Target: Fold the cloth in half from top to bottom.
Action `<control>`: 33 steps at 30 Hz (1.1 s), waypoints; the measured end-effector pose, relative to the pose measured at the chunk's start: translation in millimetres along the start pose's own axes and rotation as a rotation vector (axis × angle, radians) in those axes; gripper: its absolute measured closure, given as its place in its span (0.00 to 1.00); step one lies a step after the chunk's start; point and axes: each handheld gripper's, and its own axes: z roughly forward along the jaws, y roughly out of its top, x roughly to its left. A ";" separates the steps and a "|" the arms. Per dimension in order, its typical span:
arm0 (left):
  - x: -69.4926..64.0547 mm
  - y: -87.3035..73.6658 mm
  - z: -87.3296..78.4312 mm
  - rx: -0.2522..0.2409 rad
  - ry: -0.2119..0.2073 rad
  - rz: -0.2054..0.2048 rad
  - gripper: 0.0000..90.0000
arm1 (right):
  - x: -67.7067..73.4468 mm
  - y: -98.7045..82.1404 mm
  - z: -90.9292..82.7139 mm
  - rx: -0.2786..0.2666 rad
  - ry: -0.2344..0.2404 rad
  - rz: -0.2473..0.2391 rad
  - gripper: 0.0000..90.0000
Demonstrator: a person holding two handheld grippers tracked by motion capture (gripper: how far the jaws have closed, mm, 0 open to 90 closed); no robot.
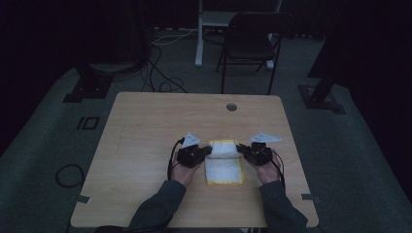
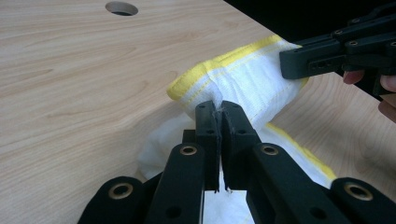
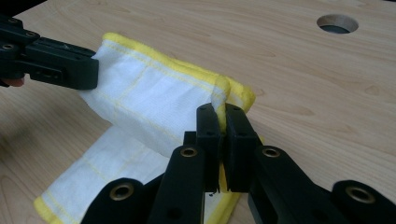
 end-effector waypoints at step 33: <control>-2.0 -23.4 -5.8 0.018 -0.024 -0.034 0.94 | 13.2 -38.8 -0.5 0.051 0.025 0.040 0.97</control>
